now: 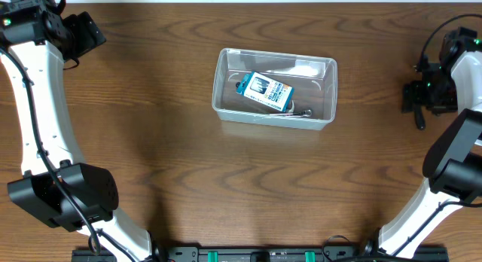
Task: Pack container
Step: 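Move the right gripper over the yellow-handled screwdriver and lower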
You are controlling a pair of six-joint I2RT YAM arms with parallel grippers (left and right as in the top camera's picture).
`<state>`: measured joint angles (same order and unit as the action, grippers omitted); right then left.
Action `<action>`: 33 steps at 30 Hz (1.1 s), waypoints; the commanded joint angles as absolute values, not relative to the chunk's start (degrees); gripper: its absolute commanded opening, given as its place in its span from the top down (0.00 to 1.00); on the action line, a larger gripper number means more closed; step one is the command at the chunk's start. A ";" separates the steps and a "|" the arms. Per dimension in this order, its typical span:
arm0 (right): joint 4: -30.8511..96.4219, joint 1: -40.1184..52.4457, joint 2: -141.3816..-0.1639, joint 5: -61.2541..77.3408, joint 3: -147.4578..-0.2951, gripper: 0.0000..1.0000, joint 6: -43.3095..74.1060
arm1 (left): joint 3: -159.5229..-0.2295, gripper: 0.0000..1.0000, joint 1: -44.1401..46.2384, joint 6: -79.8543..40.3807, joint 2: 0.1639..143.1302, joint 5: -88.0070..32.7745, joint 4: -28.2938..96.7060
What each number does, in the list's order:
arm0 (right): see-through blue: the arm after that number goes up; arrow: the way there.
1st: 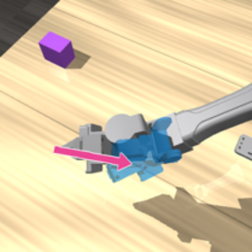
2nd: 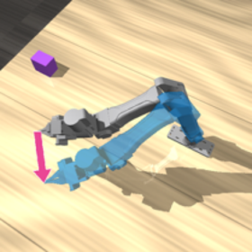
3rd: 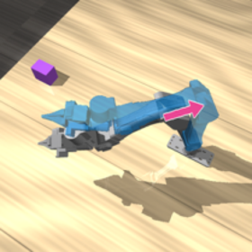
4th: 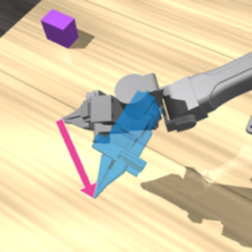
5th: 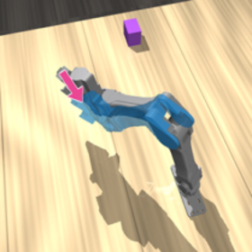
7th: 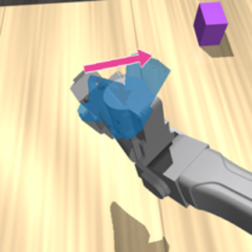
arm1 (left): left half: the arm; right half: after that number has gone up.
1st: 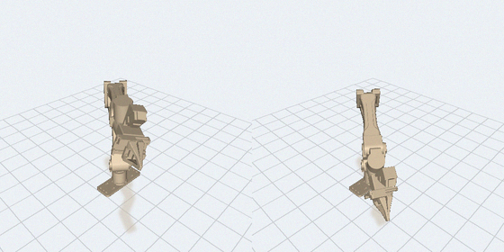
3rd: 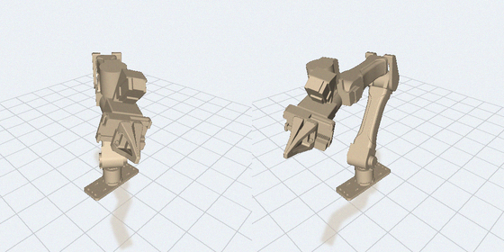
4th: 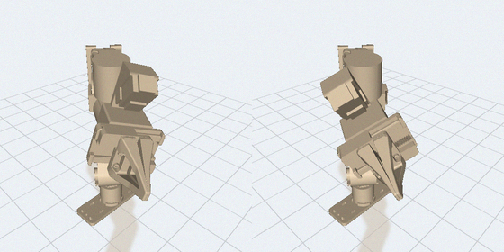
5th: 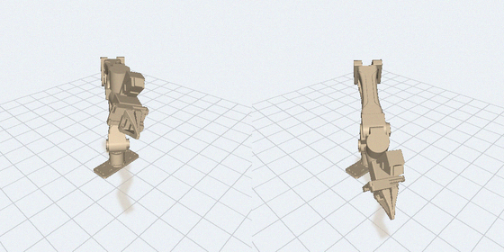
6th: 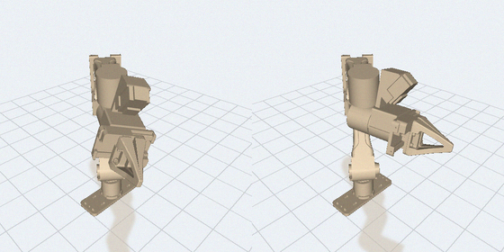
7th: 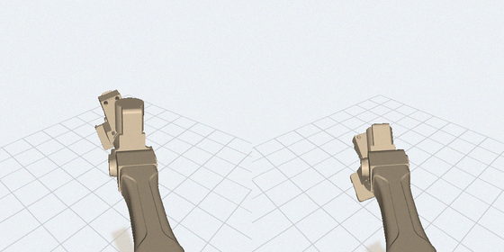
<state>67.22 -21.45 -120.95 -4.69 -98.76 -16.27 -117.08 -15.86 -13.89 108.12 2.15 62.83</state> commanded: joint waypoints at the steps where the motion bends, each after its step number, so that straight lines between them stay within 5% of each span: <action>1: 64.64 -21.74 -121.05 -0.95 -96.64 0.21 -22.87 | -117.34 0.02 -15.84 -13.80 108.33 3.07 62.96; 16: 53.54 -21.85 -121.43 0.01 -92.97 0.13 -26.48 | -117.34 0.02 -15.84 -13.80 108.33 3.07 62.96; 33: 53.15 -25.47 -124.84 0.73 -92.95 0.17 -23.62 | -117.34 0.02 -15.84 -13.80 108.33 3.07 62.96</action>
<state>52.88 -25.17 -122.72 -0.75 -93.49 -24.80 -117.08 -15.86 -13.89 108.12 2.15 62.81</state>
